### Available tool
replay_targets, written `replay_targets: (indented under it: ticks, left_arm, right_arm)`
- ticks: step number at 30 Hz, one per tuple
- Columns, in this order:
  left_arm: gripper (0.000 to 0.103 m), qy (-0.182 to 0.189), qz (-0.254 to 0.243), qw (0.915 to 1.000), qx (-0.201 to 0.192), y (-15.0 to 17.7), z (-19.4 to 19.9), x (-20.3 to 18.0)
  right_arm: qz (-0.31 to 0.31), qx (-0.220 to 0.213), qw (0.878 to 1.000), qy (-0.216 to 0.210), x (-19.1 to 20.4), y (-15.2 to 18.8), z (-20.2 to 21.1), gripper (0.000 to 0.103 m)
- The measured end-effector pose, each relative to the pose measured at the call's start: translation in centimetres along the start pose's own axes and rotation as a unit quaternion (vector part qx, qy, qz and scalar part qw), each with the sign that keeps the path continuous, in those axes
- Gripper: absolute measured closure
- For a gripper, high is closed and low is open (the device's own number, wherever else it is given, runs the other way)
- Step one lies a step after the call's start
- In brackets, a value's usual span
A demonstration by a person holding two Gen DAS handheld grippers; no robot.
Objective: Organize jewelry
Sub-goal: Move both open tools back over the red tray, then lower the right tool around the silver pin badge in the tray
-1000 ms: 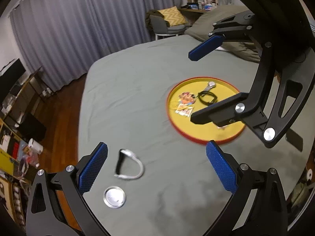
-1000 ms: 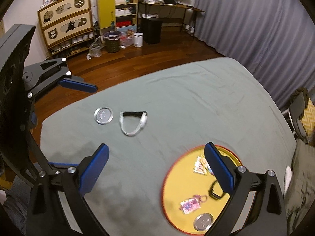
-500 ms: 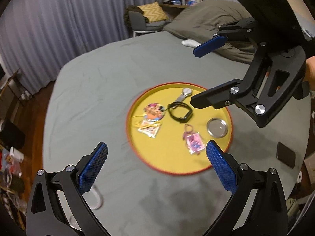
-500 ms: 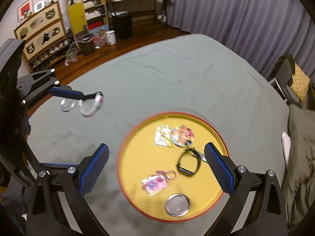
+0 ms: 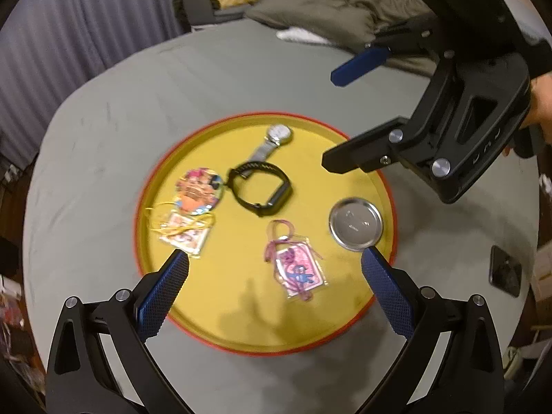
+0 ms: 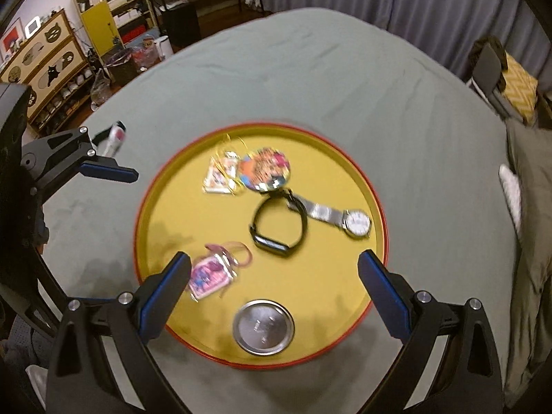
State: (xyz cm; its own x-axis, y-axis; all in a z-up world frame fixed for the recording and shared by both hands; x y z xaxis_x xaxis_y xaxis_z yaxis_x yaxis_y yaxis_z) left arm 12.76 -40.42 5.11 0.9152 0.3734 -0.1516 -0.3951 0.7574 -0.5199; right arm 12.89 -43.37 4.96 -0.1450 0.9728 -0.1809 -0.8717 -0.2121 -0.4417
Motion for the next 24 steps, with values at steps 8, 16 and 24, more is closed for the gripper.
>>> replay_targets:
  ticks: [8,16,24]
  left_arm:
    - [0.005,0.017,-0.01,0.9994,0.029,0.1,-3.7,-0.8]
    - [0.005,0.022,-0.018,0.9979,0.058,1.2,-7.0,-0.8]
    - [0.005,0.025,-0.021,0.9966,0.076,1.9,-9.2,-0.5]
  right_arm:
    - [0.005,0.029,1.0,-0.007,-0.5,2.6,-2.3,0.01]
    - [0.0,0.053,0.998,-0.026,0.0,4.4,-4.0,0.01]
    - [-0.008,0.074,0.997,-0.024,0.4,6.3,-5.3,0.01]
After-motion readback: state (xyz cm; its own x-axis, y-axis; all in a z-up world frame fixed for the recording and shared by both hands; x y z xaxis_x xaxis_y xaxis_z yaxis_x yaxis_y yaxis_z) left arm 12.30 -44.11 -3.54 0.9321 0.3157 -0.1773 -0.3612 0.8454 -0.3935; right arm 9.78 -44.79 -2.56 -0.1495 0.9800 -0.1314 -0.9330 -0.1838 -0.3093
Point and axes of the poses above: each gripper's, at about its wrist camera, not at the fingertips, and z roughly against the way its jaws point, x to its left, y to its underside, the point moved 8 cm from there along -z, roughly the way its jaws point, and after that the axes turned 12 degrees about y, right-handed, at the moved point
